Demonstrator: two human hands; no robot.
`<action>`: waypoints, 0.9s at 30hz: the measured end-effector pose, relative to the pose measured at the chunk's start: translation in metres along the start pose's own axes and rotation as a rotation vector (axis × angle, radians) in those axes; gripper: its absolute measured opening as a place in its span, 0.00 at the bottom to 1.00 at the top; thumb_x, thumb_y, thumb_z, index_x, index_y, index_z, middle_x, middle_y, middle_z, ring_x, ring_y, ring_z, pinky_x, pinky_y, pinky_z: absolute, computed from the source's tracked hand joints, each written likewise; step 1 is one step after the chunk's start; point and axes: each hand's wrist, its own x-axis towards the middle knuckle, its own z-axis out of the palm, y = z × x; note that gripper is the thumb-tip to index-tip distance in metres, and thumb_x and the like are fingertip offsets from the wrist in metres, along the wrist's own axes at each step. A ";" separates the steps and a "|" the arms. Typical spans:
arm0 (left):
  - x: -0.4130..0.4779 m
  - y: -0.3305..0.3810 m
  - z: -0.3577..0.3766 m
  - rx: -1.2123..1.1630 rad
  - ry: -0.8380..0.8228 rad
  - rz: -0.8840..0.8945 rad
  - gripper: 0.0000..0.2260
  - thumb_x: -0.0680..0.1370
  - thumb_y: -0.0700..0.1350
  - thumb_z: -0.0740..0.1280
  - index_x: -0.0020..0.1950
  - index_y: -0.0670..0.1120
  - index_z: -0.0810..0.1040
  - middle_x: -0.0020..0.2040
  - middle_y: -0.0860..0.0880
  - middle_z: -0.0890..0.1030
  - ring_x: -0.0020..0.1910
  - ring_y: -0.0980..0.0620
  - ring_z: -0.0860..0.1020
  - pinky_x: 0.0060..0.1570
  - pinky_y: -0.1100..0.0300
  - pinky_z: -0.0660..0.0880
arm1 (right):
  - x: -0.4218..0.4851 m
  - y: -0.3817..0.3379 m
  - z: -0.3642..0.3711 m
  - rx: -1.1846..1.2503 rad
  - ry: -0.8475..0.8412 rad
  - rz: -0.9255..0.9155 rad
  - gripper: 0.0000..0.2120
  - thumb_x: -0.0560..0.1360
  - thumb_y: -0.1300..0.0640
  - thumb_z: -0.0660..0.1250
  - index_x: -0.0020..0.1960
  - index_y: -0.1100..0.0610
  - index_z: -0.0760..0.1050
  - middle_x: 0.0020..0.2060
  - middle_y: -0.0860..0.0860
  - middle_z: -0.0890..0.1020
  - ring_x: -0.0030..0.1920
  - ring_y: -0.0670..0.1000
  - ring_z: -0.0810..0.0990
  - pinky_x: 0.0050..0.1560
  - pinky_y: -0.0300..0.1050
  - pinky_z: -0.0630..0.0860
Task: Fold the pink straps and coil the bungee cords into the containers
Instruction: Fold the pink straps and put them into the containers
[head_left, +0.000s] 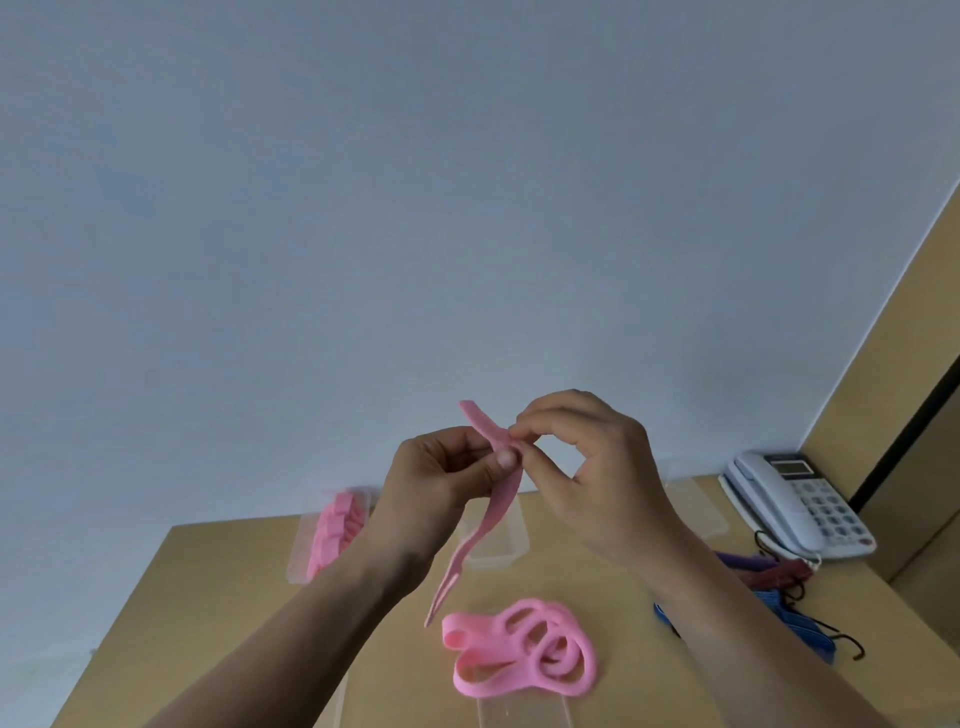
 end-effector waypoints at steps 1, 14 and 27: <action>-0.001 0.002 -0.003 0.002 0.004 0.007 0.05 0.79 0.41 0.72 0.50 0.44 0.88 0.47 0.44 0.88 0.47 0.50 0.86 0.51 0.58 0.82 | 0.001 -0.002 0.002 -0.014 -0.003 -0.008 0.07 0.71 0.67 0.75 0.45 0.58 0.84 0.43 0.48 0.83 0.46 0.47 0.81 0.48 0.42 0.77; -0.012 0.012 -0.034 0.069 0.075 0.092 0.09 0.81 0.38 0.70 0.56 0.46 0.88 0.54 0.48 0.88 0.50 0.53 0.85 0.51 0.60 0.80 | 0.021 -0.019 0.028 -0.166 -0.086 -0.082 0.10 0.71 0.63 0.75 0.52 0.57 0.83 0.45 0.48 0.81 0.49 0.51 0.77 0.49 0.42 0.75; -0.009 -0.003 -0.055 -0.031 0.178 -0.035 0.08 0.75 0.42 0.76 0.52 0.41 0.87 0.49 0.42 0.89 0.50 0.45 0.86 0.57 0.47 0.82 | 0.023 -0.025 0.054 -0.151 -0.179 -0.042 0.05 0.71 0.64 0.75 0.46 0.57 0.86 0.46 0.49 0.84 0.50 0.50 0.79 0.47 0.41 0.78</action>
